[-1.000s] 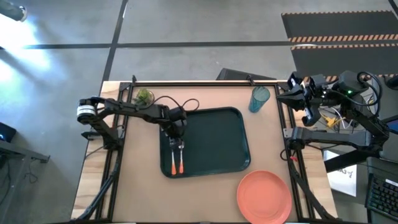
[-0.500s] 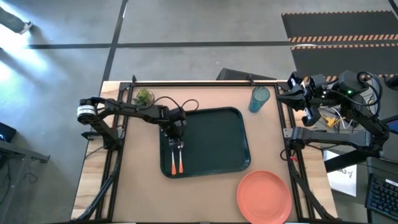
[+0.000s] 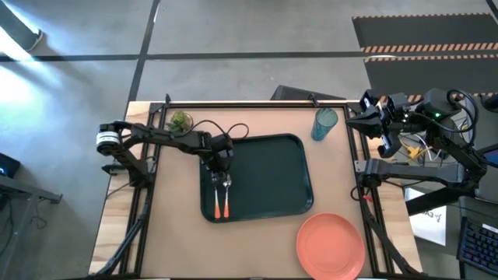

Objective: Pick and place plate/cup/fork/spoon on tray
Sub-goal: Put the orange spoon on the black serving tray to the right of the orange fork, then put the orange plate on the black serving tray to the right of the orange spoon

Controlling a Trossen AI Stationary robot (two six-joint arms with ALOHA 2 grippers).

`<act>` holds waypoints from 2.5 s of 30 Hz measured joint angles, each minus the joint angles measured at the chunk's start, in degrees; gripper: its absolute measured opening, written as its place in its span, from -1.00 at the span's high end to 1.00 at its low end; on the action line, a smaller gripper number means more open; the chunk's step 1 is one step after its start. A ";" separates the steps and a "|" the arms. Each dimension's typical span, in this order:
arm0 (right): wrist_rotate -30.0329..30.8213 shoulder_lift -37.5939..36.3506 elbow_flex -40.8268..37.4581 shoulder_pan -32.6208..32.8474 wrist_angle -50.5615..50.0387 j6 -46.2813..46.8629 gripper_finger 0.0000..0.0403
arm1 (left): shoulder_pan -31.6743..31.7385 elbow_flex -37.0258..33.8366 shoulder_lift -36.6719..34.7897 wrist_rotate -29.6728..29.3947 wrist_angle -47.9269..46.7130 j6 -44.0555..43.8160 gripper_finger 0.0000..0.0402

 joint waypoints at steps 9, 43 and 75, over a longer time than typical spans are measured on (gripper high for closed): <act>-0.02 0.00 0.00 0.00 0.00 0.02 0.96 | 0.04 -0.14 -1.10 -2.62 -0.68 0.04 0.82; 6.19 31.46 17.64 12.66 -65.14 21.19 0.95 | 0.61 11.77 -48.62 -15.14 -0.49 -0.23 0.82; 4.54 57.97 17.02 42.66 -64.66 37.62 0.32 | 0.61 11.49 -50.22 -15.36 -0.59 3.01 0.82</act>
